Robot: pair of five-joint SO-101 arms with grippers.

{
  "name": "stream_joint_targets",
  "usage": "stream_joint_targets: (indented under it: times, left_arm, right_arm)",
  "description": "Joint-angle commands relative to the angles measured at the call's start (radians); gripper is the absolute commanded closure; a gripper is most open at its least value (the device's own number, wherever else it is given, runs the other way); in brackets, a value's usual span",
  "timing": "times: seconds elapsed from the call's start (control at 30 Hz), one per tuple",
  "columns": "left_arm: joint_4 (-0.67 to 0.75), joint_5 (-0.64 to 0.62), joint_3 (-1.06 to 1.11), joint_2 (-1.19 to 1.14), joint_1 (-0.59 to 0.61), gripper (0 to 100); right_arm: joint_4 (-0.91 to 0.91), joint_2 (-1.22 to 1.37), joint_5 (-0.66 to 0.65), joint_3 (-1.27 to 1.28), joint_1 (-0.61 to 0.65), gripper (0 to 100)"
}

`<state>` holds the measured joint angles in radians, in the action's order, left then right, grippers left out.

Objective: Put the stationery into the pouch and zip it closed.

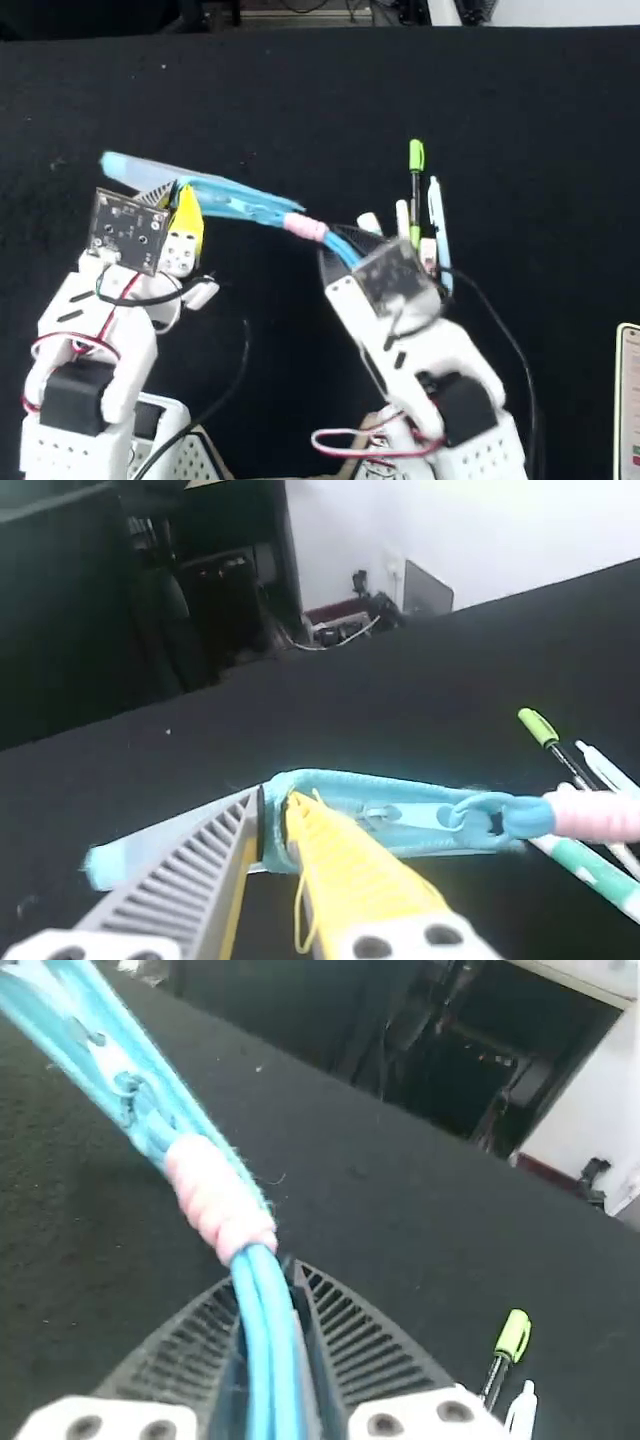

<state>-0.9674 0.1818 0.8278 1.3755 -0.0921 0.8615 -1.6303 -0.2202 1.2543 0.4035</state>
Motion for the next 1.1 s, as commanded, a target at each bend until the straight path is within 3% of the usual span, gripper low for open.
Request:
stream_joint_targets:
  times: [0.0, 0.23, 0.4, 0.53, 0.87, 1.07]
  left_arm:
    - [-0.083, -0.014, -0.111, -0.040, 0.019, 97]
    - [-0.198, -0.006, -0.122, -0.084, 0.018, 96]
    - [-0.261, -0.005, -0.120, -0.091, 0.021, 89]
    - [-0.258, 0.031, -0.120, -0.091, 0.021, 97]
    - [-0.219, 0.055, -0.125, -0.084, 0.105, 97]
    - [-0.186, -0.012, -0.117, -0.091, 0.170, 97]
  right_arm:
    - [0.035, -0.070, -0.018, 0.005, -0.017, 98.8]
    - [0.032, -0.041, -0.023, 0.050, 0.049, 98.8]
    - [0.032, -0.018, -0.025, 0.059, 0.074, 98.8]
    - [0.043, -0.001, -0.025, 0.047, 0.072, 98.8]
    - [0.097, 0.004, -0.057, -0.013, -0.135, 98.8]
    - [0.097, 0.004, -0.060, -0.018, -0.203, 98.8]
